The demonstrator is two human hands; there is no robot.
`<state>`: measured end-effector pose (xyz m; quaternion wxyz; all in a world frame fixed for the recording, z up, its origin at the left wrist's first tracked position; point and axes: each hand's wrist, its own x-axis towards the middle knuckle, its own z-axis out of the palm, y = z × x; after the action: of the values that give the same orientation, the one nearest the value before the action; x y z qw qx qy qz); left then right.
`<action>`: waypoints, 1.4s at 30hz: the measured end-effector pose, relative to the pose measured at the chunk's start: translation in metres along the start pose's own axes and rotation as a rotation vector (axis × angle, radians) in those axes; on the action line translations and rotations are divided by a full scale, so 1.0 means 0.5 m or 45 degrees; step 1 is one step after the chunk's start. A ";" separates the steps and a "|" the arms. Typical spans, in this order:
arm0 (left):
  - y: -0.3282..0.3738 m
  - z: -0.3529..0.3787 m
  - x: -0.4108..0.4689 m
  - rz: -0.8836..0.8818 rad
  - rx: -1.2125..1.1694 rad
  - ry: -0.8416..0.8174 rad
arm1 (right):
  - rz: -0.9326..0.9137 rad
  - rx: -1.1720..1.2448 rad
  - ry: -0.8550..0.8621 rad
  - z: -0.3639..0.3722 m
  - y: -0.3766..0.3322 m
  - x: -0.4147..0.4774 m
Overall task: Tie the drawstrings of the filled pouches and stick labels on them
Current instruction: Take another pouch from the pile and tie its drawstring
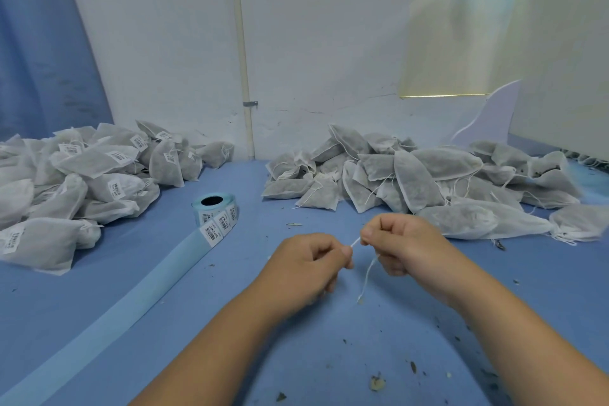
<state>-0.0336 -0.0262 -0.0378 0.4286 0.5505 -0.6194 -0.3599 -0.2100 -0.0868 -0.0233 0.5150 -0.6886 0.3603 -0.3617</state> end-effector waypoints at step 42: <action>0.008 -0.054 0.014 -0.365 -1.283 -0.268 | -0.475 -0.389 0.446 0.068 -0.033 -0.029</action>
<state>-0.0102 -0.0317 -0.0231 0.5219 0.3165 -0.3281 -0.7210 -0.1855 -0.0556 -0.0161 0.2601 -0.7395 0.3612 -0.5049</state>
